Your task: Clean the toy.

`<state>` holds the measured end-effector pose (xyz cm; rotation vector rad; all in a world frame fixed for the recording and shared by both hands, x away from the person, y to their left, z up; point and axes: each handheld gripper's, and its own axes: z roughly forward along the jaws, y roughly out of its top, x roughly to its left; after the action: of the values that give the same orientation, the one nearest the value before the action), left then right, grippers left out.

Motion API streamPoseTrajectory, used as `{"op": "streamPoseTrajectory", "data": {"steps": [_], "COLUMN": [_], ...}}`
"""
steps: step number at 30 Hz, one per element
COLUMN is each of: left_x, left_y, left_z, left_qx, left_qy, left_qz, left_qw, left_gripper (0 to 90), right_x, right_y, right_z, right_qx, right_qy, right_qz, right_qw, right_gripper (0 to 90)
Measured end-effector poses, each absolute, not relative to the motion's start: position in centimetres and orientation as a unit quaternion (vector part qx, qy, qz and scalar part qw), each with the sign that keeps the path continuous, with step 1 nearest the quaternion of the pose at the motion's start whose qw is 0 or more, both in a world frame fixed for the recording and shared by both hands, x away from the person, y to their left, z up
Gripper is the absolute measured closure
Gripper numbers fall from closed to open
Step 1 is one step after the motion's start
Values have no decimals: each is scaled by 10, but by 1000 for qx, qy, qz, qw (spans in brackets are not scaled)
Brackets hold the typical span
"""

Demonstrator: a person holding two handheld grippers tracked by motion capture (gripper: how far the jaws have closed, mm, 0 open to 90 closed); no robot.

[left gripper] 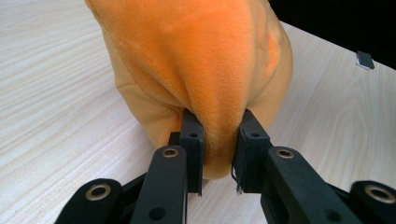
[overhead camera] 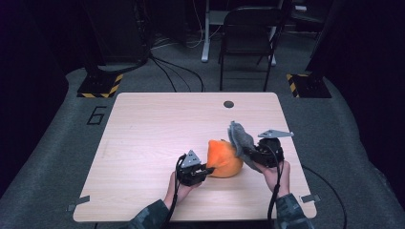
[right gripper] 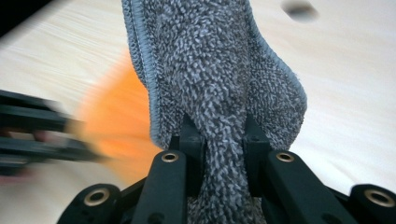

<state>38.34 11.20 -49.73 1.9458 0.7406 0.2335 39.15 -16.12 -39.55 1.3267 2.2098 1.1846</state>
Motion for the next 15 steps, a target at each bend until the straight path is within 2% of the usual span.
{"op": "streamPoseTrajectory", "data": {"steps": [4, 8, 11, 15], "left_x": [384, 383, 382, 383], "left_y": [112, 112, 111, 111], "left_z": [-498, -497, -499, -500], "left_qx": [804, 807, 805, 807], "left_qy": [305, 303, 308, 305], "left_qz": [101, 105, 104, 105], "left_qw": [500, 496, 496, 495], "left_gripper": [760, 760, 759, 758], "right_x": [378, 380, 387, 388], "right_y": [-125, -100, -102, -108], "right_z": [-383, -401, -417, -417], "right_qx": [409, 390, 397, 402], "right_qy": [788, 812, 815, 817], "right_qz": [437, 410, 399, 382], "right_qw": [147, 144, 136, 156], "right_gripper": [760, 760, 761, 758]}}
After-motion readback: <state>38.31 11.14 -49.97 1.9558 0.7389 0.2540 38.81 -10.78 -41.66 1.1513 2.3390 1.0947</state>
